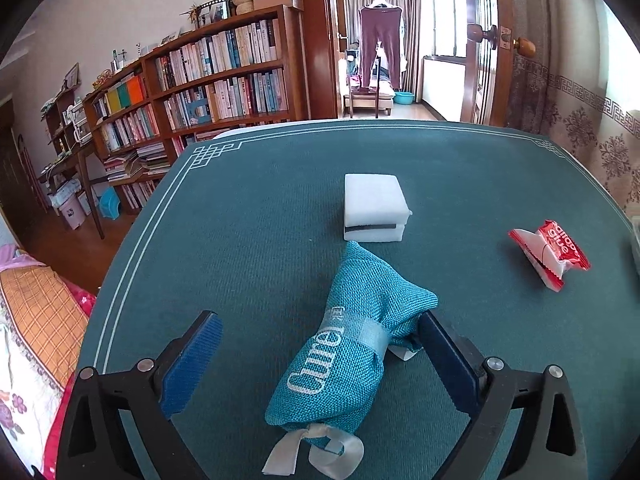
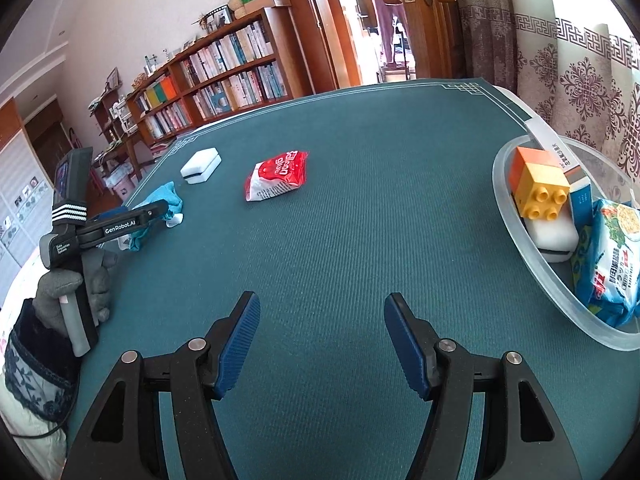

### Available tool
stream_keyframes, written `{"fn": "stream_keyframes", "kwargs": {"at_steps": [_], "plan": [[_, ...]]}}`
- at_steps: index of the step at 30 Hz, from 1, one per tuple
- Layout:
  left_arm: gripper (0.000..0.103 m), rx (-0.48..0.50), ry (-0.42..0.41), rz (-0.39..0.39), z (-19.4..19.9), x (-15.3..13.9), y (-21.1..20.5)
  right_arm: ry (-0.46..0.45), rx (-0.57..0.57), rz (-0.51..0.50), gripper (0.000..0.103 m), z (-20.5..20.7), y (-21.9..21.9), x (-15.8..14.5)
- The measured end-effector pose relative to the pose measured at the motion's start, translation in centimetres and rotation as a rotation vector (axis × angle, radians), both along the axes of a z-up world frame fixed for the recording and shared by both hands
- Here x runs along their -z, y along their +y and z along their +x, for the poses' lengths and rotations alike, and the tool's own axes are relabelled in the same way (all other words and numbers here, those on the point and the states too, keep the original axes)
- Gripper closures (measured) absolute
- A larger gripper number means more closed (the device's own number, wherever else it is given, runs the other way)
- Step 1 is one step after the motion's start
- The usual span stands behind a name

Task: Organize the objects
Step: 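Close the left gripper on the blue towel bundle while the right approaches the red packet, then grasp the red Balloon glue packet with the right gripper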

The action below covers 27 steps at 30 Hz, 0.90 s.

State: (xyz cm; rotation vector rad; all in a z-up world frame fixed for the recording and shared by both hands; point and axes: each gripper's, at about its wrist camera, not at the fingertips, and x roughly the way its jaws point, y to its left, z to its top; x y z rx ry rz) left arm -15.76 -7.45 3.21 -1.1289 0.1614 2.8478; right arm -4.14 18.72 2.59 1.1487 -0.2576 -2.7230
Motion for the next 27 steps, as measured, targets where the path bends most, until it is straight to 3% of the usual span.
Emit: {"fn": "stream_keyframes", "kwargs": {"at_steps": [6,11,13,17,20,27], "plan": [[0.039,0.050,-0.007,0.030,0.7,0.1,0.5,0.003,-0.027,0.015,0.037,-3.7,-1.5,-0.4],[0.051,0.055,0.004,0.033,1.1,0.0,1.0,0.001,-0.047,0.030,0.037,-7.2,-3.0,-0.4],[0.064,0.050,0.008,0.048,1.3,-0.1,0.8,-0.004,-0.058,0.031,0.037,-8.6,-3.5,-0.3],[0.067,0.045,0.012,0.050,1.4,-0.1,0.9,-0.009,-0.071,0.038,0.037,-11.3,-4.6,-0.1],[0.067,0.052,0.017,0.047,1.6,-0.1,1.1,-0.015,-0.080,0.036,0.030,-12.8,-5.4,-0.1],[0.067,0.055,0.017,0.048,1.6,0.0,1.2,-0.036,-0.083,0.067,0.029,-15.8,-6.8,0.7]]}}
